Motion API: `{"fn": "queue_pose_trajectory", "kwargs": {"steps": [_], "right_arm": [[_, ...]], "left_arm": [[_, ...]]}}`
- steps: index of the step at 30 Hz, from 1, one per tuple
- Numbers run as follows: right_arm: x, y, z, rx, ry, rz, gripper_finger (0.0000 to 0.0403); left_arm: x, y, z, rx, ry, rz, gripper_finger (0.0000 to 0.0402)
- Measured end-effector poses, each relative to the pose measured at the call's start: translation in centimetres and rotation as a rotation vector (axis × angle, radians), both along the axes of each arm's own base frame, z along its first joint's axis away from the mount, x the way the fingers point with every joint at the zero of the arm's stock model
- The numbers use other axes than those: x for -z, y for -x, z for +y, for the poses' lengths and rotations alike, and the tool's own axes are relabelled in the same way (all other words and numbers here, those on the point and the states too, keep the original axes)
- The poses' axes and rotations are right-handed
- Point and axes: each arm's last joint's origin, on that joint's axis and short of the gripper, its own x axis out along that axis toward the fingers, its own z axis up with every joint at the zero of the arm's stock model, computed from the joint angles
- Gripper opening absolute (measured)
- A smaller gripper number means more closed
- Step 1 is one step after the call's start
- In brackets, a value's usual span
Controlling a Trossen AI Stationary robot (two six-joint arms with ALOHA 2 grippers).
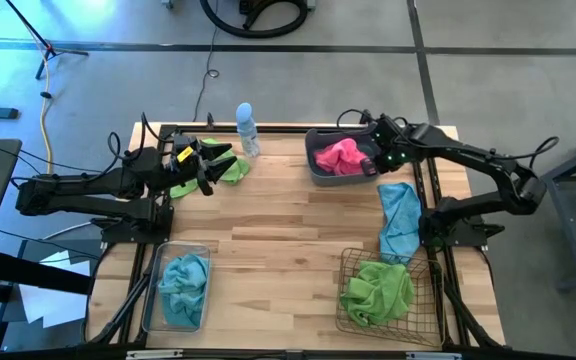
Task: Sort microfiber towel by color & place in baskets
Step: Put the pink microfiber towel into the gray bin, then put the blue microfiber towel into the transparent bin
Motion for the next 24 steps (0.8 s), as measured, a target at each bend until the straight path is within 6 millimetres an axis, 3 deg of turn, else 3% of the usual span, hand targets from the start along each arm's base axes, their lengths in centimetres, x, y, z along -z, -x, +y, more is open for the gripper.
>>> {"fn": "queue_pose_trajectory", "kwargs": {"steps": [8, 14, 18, 24], "right_arm": [[-1.0, -0.9, 0.7, -0.032, -0.006, -0.048, 0.0000], [-5.9, -0.9, 0.6, -0.053, 0.132, -0.175, 0.0000], [-9.0, -0.6, 1.6, -0.142, 0.198, -0.307, 0.0000], [-10.8, -0.4, 4.7, -0.285, 0.157, -0.481, 0.0000]], "left_arm": [[0.0, 0.0, 0.0, 0.000, -0.001, 0.000, 0.0243], [0.0, 0.0, 0.0, -0.001, -0.015, 0.007, 0.0243], [0.0, 0.0, 0.0, -0.001, -0.016, 0.007, 0.0243], [0.0, 0.0, 0.0, -0.001, -0.016, 0.008, 0.0243]]}}
